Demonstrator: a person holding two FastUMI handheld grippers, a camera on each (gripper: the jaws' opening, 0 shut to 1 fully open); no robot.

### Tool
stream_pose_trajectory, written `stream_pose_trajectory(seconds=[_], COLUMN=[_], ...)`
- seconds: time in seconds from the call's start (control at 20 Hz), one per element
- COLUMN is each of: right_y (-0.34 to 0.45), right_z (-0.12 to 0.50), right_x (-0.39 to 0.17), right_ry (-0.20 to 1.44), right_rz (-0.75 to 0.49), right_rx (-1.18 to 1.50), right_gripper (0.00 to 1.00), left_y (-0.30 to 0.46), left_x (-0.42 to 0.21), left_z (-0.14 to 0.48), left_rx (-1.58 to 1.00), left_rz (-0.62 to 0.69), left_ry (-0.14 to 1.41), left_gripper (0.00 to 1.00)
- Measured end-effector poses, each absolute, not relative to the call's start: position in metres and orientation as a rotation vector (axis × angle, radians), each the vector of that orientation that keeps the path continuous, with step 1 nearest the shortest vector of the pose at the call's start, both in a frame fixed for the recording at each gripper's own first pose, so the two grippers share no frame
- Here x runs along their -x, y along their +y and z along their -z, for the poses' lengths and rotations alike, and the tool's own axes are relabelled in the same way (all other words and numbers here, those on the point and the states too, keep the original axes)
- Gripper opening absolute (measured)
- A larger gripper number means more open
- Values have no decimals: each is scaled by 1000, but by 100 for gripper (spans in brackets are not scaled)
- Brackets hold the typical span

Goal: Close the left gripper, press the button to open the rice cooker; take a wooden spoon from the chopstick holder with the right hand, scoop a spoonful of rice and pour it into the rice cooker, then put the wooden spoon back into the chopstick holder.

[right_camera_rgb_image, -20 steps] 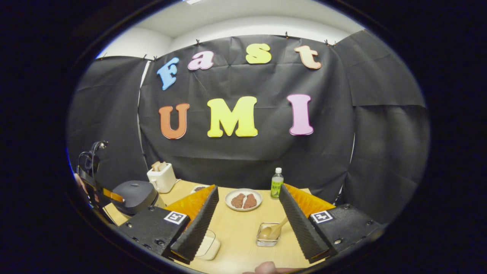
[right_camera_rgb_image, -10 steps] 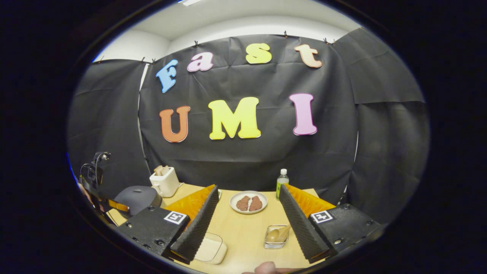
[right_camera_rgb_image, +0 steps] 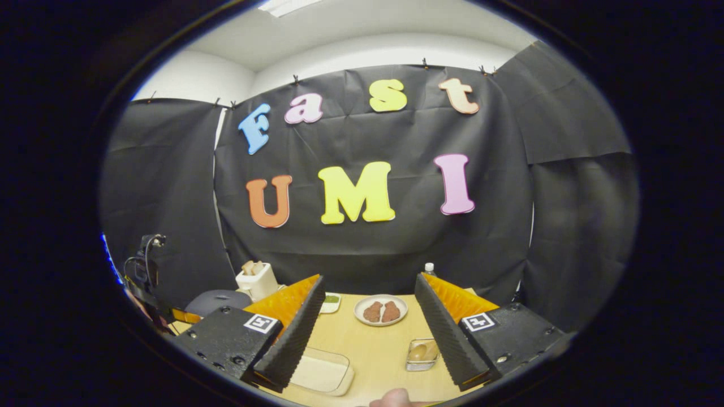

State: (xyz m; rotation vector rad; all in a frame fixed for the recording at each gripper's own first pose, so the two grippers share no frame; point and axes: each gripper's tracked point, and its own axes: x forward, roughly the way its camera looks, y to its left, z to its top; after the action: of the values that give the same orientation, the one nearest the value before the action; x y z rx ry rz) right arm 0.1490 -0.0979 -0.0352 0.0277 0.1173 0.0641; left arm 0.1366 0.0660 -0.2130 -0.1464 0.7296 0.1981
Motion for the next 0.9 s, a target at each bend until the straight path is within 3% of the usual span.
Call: stream_pose_trajectory(seconds=[0.05,0.1,0.15,0.2,0.25,0.3,0.35,0.4,0.45,0.5,0.55,0.6,0.65,0.9], right_y=[-88,-80,-74,-69,-66,-61,-57,-54,-51,-47,-44,-41,-38,-26], right_z=[30,23,17,11,7,2,0,-2,-3,-5,-7,-9,-11,-8], right_x=[-138,-126,-115,-103,-91,-80,-70,-59,-48,-38,-28,-21,-14,12], right_ry=[111,100,87,76,67,57,52,47,45,42,39,32,25,22], right_rz=[-75,-83,-84,-77,-71,-69,-64,-61,-60,-62,-64,-67,-69,-84], right_rx=[-39,-49,-54,-54,-51,-50,-48,-45,-42,-37,-29,-22,-17,-16], right_gripper=[100,100,94,100,94,100,94,94,100,94,100,100,94,94], left_y=[62,58,50,38,26,16,9,4,-1,-9,-16,-23,-27,-34], left_x=[-130,-123,-114,-106,-96,-86,-77,-66,-58,-48,-41,-34,-26,5], left_z=[200,186,170,155,143,130,117,103,89,73,57,43,29,10], left_rx=[138,125,118,122,129,132,127,112,95,80,75,79,91,135], left_rz=[-178,-158,-130,-93,-55,-24,5,27,47,67,85,102,119,128], left_ry=[694,653,609,567,528,486,440,388,337,277,221,168,118,-3], left_gripper=[95,95,95,95,95,95,95,95,95,95,95,95,95,95])
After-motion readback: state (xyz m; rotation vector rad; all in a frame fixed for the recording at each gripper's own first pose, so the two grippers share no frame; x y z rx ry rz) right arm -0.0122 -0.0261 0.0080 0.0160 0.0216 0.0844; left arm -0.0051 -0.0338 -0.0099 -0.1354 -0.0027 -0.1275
